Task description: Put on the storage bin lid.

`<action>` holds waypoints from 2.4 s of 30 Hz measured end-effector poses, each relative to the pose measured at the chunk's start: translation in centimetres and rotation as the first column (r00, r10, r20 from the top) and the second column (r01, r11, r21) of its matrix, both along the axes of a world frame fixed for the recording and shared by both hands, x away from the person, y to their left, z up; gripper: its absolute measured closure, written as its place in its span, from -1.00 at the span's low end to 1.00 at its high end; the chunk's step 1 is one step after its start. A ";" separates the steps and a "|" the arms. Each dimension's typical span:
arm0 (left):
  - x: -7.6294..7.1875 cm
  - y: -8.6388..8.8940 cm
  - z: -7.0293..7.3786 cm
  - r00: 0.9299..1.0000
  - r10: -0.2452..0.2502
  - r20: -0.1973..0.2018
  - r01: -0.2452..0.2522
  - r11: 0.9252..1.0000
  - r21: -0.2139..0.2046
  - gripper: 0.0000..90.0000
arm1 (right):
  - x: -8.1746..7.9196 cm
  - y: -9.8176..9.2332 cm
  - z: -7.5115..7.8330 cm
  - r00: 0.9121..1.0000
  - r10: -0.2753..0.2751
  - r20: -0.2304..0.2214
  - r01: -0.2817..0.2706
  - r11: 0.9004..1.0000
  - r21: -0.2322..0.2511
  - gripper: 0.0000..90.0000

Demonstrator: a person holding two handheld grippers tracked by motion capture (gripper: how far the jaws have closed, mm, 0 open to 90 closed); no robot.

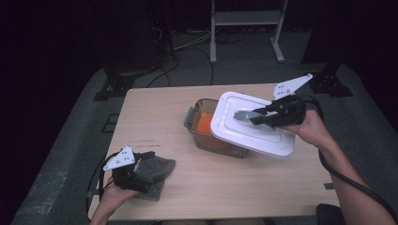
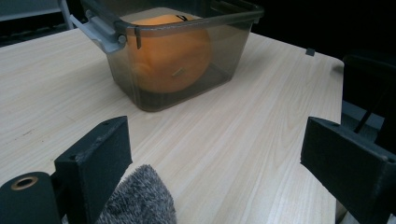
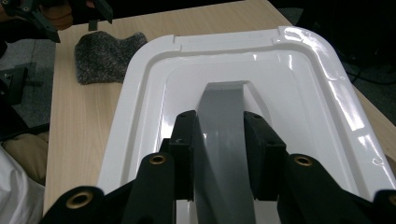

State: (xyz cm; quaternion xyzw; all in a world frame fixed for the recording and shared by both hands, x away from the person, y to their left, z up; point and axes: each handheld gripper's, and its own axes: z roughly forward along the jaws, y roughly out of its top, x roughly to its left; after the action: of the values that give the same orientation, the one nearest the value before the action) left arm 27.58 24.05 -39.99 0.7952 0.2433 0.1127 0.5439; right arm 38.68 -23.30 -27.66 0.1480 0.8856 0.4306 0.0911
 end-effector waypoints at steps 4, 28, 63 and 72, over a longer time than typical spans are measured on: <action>0.0 0.1 0.0 1.000 0.001 0.000 -0.001 1.000 -0.001 -0.82 | 0.9 1.2 0.1 1.000 0.016 -0.004 -0.016 1.000 -0.006 0.47; 0.0 0.1 -0.1 1.000 -0.004 -0.005 0.004 1.000 -0.006 -0.82 | 4.9 5.8 -1.7 0.996 0.077 -0.047 -0.077 0.997 -0.010 0.47; 0.1 0.2 -0.2 1.000 -0.008 -0.010 0.008 1.000 -0.007 -0.82 | 7.7 7.2 -5.1 0.993 0.057 -0.107 -0.058 0.998 -0.007 0.47; 0.0 0.2 -0.1 1.000 -0.007 -0.009 0.007 1.000 -0.007 -0.82 | 7.8 7.3 -5.3 0.994 0.052 -0.101 -0.052 0.999 0.001 0.46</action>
State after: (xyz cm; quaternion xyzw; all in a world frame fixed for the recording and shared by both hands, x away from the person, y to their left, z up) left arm 27.62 24.23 -40.13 0.7947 0.2435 0.1062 0.5458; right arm 46.47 -15.97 -33.01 0.1462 0.8930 0.4241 0.0350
